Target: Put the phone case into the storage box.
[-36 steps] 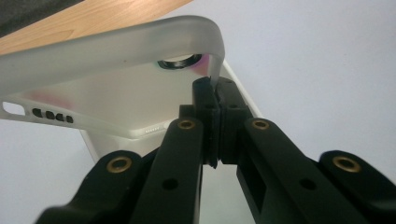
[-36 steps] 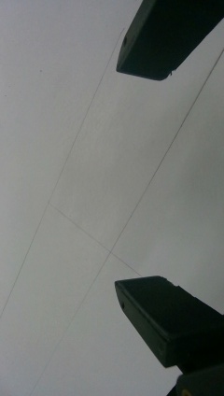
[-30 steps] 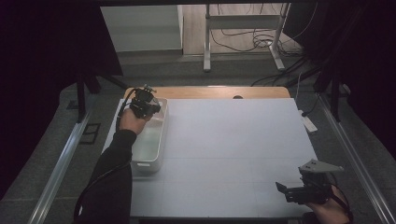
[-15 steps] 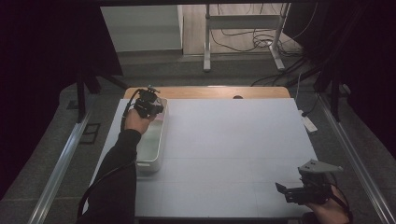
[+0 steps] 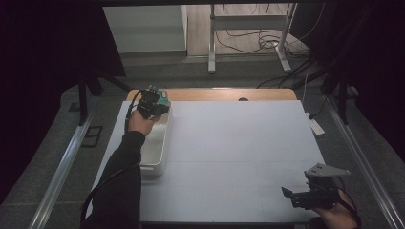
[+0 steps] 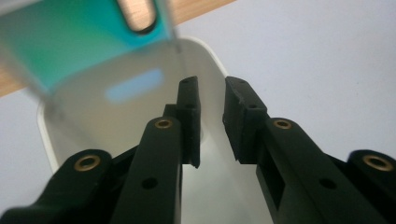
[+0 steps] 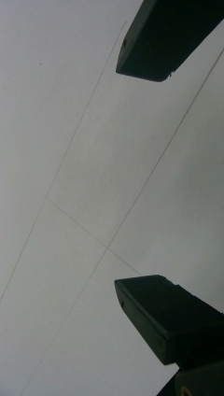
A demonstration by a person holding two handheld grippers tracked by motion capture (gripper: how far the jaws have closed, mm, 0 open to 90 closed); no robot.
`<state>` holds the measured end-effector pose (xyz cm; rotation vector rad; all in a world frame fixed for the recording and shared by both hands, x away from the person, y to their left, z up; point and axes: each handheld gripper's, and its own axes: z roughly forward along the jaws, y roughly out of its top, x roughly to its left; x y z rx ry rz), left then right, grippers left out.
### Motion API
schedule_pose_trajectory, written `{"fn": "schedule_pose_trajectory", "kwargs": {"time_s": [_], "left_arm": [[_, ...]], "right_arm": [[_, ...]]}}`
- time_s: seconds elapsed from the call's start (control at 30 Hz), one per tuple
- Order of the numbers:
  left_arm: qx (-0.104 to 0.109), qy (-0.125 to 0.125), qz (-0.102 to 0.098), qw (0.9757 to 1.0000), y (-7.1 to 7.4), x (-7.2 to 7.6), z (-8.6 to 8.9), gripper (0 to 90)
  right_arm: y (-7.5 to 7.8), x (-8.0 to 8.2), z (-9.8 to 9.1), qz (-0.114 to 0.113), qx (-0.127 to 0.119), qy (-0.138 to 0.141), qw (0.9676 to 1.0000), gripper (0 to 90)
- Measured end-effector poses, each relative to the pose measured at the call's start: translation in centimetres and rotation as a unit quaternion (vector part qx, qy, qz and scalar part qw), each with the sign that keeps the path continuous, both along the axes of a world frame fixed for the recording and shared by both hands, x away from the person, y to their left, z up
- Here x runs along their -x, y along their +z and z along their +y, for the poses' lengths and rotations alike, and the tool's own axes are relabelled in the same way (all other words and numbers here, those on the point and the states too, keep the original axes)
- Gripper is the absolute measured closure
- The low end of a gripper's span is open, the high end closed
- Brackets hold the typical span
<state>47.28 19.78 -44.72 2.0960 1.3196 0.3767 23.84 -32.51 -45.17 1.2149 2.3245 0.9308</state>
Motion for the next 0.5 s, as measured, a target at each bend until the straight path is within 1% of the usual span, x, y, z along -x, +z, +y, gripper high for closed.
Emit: {"fn": "schedule_pose_trajectory", "kwargs": {"time_s": [0.1,0.2,0.3,0.33,0.43,0.5], "left_arm": [[0.014,-0.001,-0.002,0.9999,-0.11,0.14,0.16,70.8],[0.025,-0.001,-0.007,0.9997,-0.19,0.34,0.31,65.4],[0.03,0.001,-0.012,0.9995,-0.17,0.48,0.4,59.5],[0.034,0.002,-0.015,0.9993,-0.14,0.57,0.48,59.5],[0.038,0.005,-0.022,0.999,-0.06,0.81,0.6,53.2],[0.041,0.005,-0.024,0.9989,-0.01,0.91,0.64,50.9]], "right_arm": [[0.0,0.01,0.01,0.0,0.0,0.001,1.0,0.2],[0.0,0.01,0.02,0.0,0.001,0.001,1.0,0.2],[0.0,0.01,0.01,0.0,0.001,0.001,1.0,0.2],[0.0,0.01,0.01,0.0,0.001,0.001,1.0,0.2],[0.01,0.02,0.01,-0.001,0.001,0.001,1.0,0.2],[-0.01,0.02,0.02,-0.002,0.0,0.001,1.0,0.2]]}}
